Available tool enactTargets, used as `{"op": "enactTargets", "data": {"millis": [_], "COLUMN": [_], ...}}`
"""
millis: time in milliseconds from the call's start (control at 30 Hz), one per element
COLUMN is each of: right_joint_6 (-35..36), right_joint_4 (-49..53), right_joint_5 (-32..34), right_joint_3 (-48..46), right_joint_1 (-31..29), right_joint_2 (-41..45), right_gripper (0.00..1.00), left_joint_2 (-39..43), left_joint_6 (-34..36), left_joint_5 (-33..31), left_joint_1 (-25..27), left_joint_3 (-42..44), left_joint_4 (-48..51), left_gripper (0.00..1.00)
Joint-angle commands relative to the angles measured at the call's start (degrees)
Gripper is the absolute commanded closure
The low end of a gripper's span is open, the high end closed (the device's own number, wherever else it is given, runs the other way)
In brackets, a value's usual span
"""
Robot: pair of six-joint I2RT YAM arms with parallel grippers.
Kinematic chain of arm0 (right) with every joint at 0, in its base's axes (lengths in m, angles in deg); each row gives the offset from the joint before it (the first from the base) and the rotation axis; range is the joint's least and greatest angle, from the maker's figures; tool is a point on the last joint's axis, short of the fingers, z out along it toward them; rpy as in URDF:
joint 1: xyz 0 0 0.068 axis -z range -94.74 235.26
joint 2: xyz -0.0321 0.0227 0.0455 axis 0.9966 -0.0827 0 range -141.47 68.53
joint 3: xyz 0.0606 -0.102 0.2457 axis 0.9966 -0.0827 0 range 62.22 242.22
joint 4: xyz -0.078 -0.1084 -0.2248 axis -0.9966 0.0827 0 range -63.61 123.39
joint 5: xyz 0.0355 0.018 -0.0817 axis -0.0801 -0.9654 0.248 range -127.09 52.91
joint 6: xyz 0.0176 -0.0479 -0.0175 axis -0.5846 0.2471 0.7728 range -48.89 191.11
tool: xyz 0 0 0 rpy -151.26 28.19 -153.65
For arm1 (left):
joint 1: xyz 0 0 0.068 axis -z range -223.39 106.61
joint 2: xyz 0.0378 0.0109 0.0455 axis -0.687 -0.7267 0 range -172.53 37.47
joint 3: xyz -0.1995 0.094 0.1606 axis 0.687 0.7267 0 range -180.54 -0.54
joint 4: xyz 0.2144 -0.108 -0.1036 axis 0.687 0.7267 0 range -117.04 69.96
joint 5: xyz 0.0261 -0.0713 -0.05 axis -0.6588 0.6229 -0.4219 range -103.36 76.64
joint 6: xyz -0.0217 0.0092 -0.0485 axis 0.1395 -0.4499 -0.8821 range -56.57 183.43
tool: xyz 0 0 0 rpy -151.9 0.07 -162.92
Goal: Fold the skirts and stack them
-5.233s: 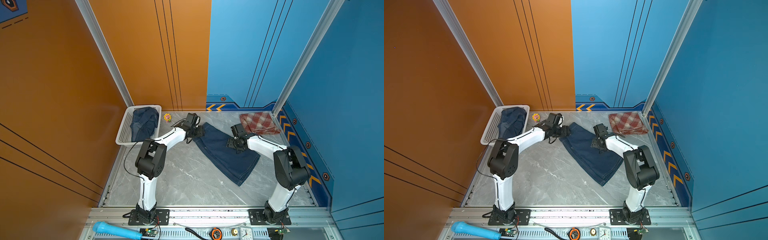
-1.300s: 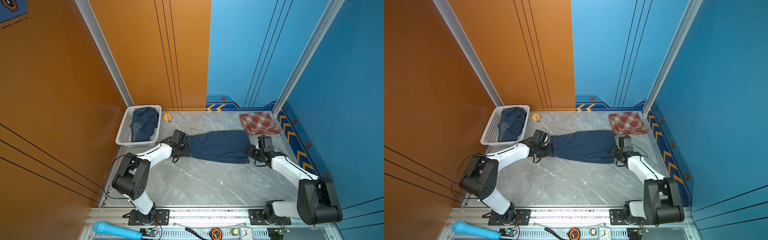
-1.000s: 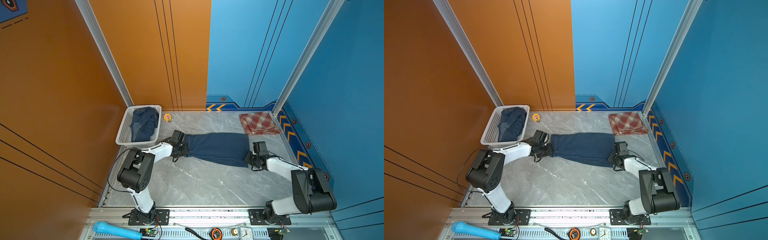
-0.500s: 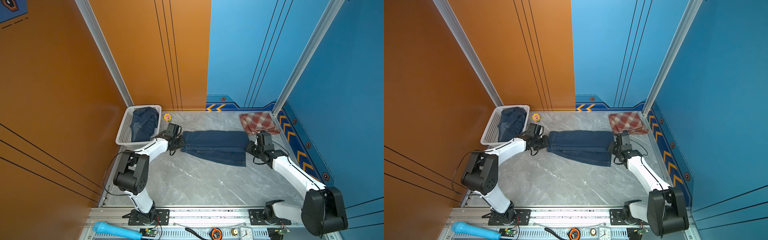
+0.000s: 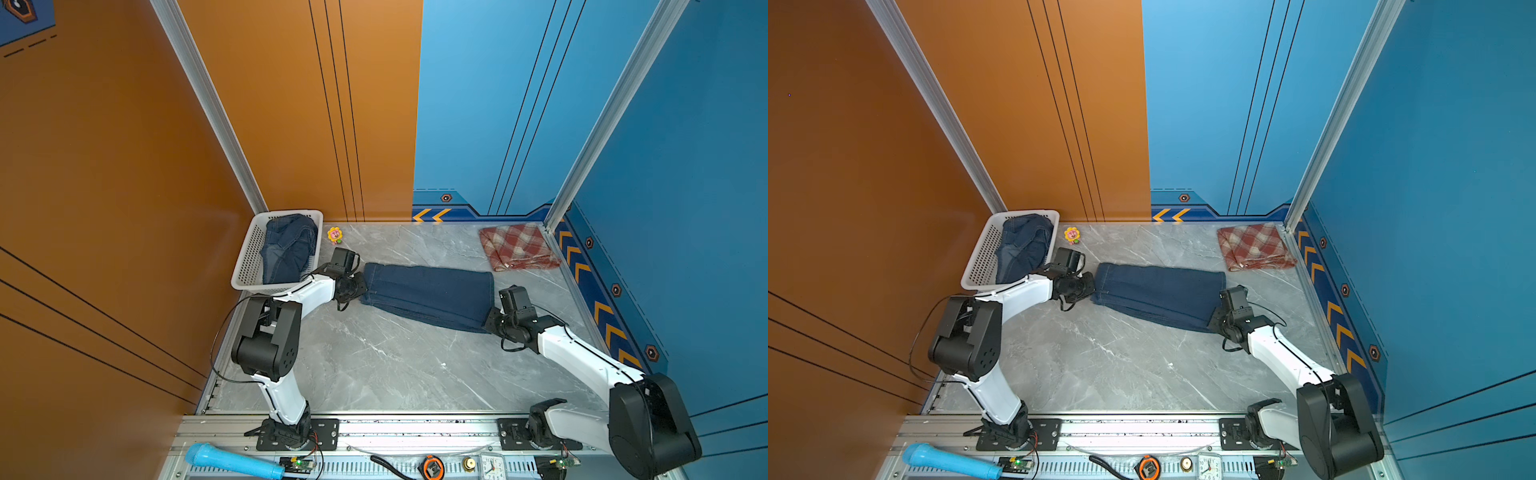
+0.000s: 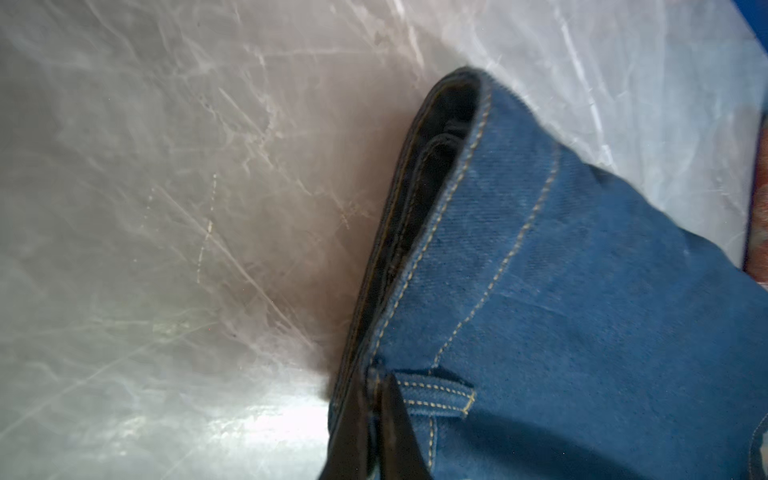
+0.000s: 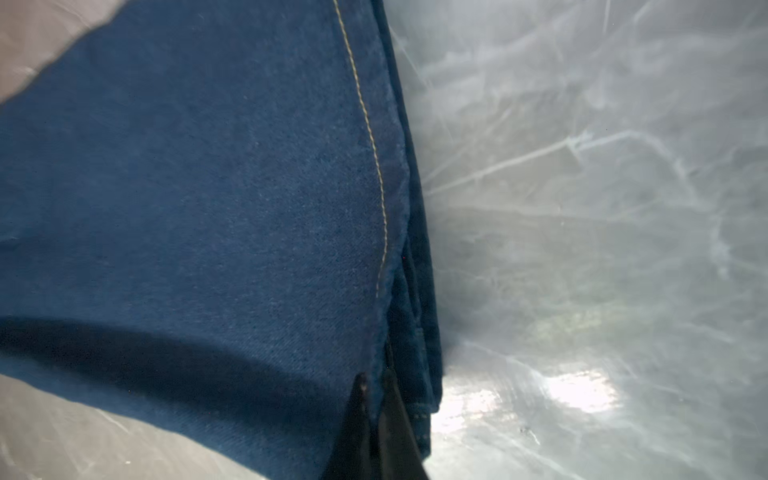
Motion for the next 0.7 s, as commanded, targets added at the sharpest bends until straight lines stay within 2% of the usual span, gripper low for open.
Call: {"op": "enactTargets", "data": {"millis": [0,67,100,167,200,267,333,433,533,667], "right_joint_6": [-0.4,0.9,1.6,3.0,3.6,4.5,4.8,4.6,3.6,-0.3], "right_joint_4": [-1.1,-0.2,0.6,2.1,2.7,3.6,4.3,1.5,-2.9,-11.6], "right_joint_5": [1.7,1.8,2.1,3.0,3.5,3.9,3.7,2.7,1.8,1.3], "right_joint_3": [-0.4,1.2,2.6,5.1,6.6,9.9,13.6,17.4,21.9,27.3], "right_joint_1": [0.2,0.6,0.8,1.2,1.4,1.5,1.4,0.1,-2.0,-4.8], "right_joint_2": [-2.6,-3.2,-3.1,-2.5,-2.2,-1.7,-1.7,-2.9,-7.2,-15.4], "right_gripper": [0.95,0.69,0.57,0.39,0.34,0.30,0.27,0.21,0.18,0.16], "left_joint_2": [-1.7,-1.9,-1.5,0.3,1.6,4.2,7.0,8.8,7.0,0.4], "left_joint_6": [-0.4,-0.4,-0.4,-0.4,-0.3,0.3,1.3,1.9,1.6,-0.7], "left_joint_5": [-1.4,-1.9,-2.2,-3.1,-3.8,-6.4,-10.8,-15.5,-14.1,-7.1], "left_joint_1": [0.1,0.1,0.1,0.3,0.5,1.2,2.6,5.1,7.3,8.9], "left_joint_3": [0.9,0.6,0.3,-0.1,-0.6,-1.9,-3.7,-7.1,-10.5,-15.6], "left_joint_4": [0.7,1.8,2.5,3.1,3.7,5.2,7.2,9.1,6.8,0.9], "left_gripper": [1.00,0.99,0.92,0.67,0.57,0.44,0.37,0.35,0.35,0.35]}}
